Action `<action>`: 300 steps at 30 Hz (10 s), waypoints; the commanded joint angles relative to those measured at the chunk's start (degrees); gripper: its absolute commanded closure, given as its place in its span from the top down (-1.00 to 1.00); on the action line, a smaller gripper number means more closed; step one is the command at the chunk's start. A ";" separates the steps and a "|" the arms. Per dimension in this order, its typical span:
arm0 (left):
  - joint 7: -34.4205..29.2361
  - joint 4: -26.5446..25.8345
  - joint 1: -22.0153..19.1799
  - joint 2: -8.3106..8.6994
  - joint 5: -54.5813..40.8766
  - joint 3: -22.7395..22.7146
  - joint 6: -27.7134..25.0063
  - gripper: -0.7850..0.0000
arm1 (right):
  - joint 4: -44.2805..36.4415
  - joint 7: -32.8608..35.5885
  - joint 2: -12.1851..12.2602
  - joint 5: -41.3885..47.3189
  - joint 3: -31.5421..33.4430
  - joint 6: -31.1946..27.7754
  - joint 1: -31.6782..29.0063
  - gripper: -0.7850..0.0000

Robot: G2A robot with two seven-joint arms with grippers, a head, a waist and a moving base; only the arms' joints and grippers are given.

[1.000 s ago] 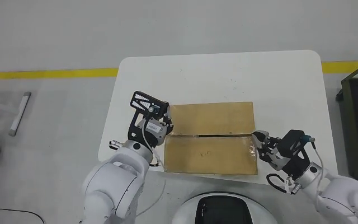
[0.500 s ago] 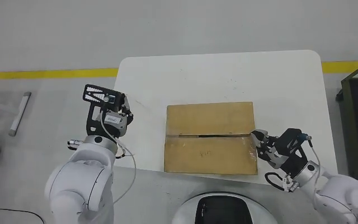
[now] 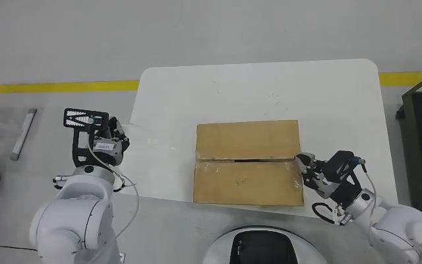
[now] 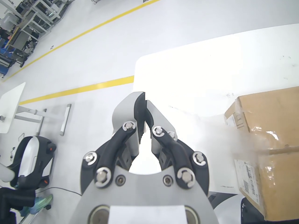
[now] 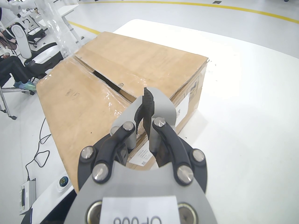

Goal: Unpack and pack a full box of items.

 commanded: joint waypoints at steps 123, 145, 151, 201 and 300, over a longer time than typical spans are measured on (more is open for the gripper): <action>6.98 18.51 -21.24 -4.99 16.91 47.47 -19.04 1.00 | 1.90 -3.19 -0.14 3.80 14.28 6.75 -5.38 -1.00; 12.35 41.81 -36.51 -9.27 22.05 51.36 -12.54 1.00 | 0.80 -3.12 -0.31 3.05 13.75 6.43 -7.46 -1.00; 12.15 42.18 -35.91 -9.64 22.84 50.57 -12.04 1.00 | 0.69 -2.74 -0.33 2.53 13.36 6.76 -7.21 -1.00; 9.37 4.52 -3.75 -5.99 16.47 27.77 -7.96 1.00 | 7.73 11.14 2.92 19.82 4.88 -19.12 6.94 0.57; -14.75 2.83 -12.59 -1.67 -11.23 49.17 -14.41 1.00 | -3.55 6.31 4.97 14.10 14.81 -9.51 -7.64 -1.00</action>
